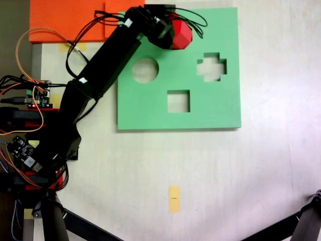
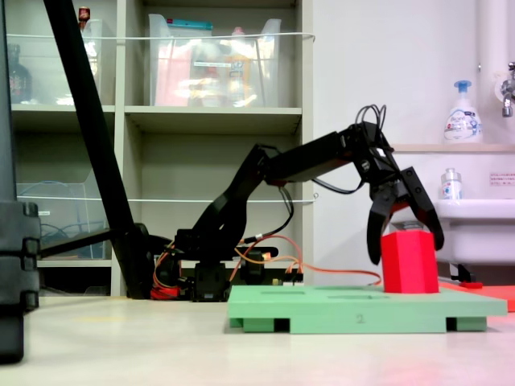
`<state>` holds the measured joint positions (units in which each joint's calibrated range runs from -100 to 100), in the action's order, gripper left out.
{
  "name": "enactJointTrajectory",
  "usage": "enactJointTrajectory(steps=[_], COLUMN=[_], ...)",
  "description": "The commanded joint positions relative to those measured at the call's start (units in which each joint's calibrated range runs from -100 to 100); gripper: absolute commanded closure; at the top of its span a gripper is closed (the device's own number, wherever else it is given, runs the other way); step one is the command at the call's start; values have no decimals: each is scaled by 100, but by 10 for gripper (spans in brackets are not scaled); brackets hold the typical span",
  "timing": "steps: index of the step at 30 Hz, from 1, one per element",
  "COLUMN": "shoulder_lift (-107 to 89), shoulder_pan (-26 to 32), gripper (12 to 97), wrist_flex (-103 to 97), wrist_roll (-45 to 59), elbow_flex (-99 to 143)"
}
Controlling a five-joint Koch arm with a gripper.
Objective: Put the octagonal pillar block into the corresponding hole
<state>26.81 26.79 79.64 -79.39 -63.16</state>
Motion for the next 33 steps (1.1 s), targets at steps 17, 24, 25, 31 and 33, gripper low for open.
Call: enactJointTrajectory(steps=[17, 24, 25, 31, 33], shoulder_lift=[615, 754, 741, 336, -209], shoulder_pan=[-15, -20, -15, 5, 15], gripper=[661, 429, 315, 132, 132], wrist_flex=[-621, -621, -621, -564, -207], wrist_roll=[513, 503, 503, 523, 542], elbow_flex=[-474, -474, -474, -654, -654])
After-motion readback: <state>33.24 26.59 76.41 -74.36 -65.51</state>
